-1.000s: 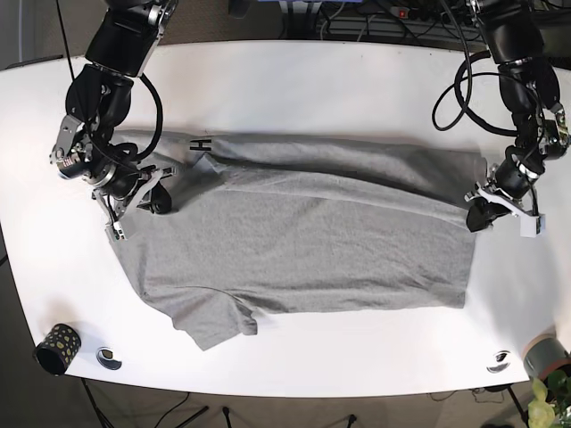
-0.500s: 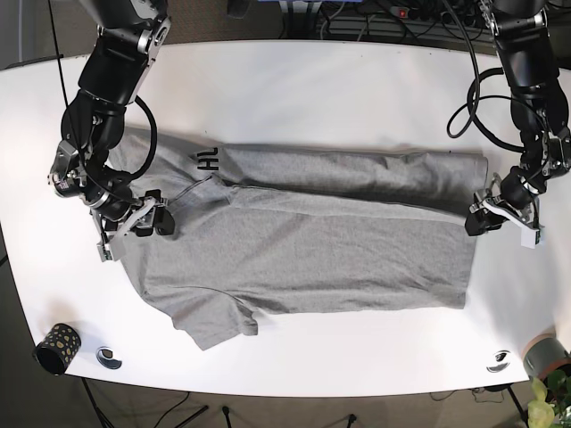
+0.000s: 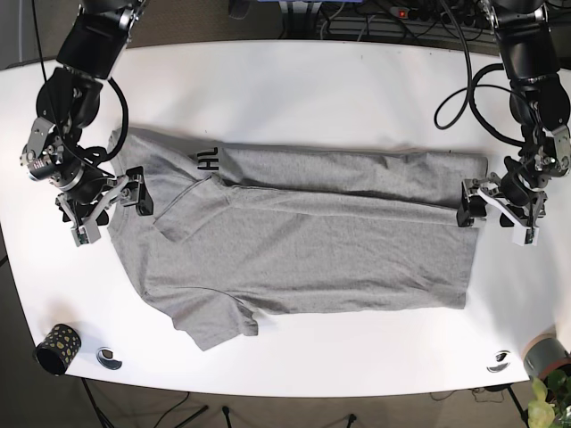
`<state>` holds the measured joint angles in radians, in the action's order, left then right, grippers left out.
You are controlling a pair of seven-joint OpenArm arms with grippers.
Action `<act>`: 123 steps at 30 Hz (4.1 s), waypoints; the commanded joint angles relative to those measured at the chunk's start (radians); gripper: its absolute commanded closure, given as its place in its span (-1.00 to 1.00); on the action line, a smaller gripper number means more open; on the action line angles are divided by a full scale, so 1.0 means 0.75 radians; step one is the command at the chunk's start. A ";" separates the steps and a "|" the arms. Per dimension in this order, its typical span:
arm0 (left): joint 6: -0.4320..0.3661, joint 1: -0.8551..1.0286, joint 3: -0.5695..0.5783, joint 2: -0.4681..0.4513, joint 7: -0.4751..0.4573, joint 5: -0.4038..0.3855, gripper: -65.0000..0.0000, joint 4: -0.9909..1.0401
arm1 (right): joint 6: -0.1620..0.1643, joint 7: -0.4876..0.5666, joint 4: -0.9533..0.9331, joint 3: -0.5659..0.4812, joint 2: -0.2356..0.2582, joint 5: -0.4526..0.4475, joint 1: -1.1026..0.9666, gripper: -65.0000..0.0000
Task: Fold the T-shirt properly
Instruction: 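Pull the folded hem edge with both grippers to straighten it, then lower both grippers to the shirt's side edge and pinch it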
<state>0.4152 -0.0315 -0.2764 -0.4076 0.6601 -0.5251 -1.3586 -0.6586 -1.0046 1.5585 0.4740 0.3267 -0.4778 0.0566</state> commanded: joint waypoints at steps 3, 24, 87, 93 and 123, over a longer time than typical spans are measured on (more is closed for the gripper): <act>0.014 0.131 -0.009 -0.016 -0.126 0.071 -0.76 -0.151 | -0.009 0.033 0.083 0.089 0.038 -0.021 -0.101 -0.81; 0.010 0.376 -0.011 -0.014 -0.382 0.161 -0.76 -0.137 | -0.025 0.123 -0.217 0.173 0.034 -0.023 -0.207 -0.81; 0.213 0.829 -0.347 0.000 -0.390 0.188 0.99 -0.303 | -0.023 0.170 0.419 0.101 -0.068 -0.033 -0.848 1.00; 0.221 0.792 -0.392 0.000 -0.237 0.188 0.74 -0.315 | -0.023 0.170 0.382 0.155 -0.068 -0.033 -0.840 0.62; 0.219 0.526 -0.385 0.084 -0.222 0.188 -0.39 -0.432 | -0.011 0.170 0.272 0.173 -0.140 -0.019 -0.457 -0.01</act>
<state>0.5777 0.3698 -0.5579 -0.3305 0.5091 -0.3759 -1.6695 -0.6632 -0.8978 1.7729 0.5953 0.2028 -0.4774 -0.3126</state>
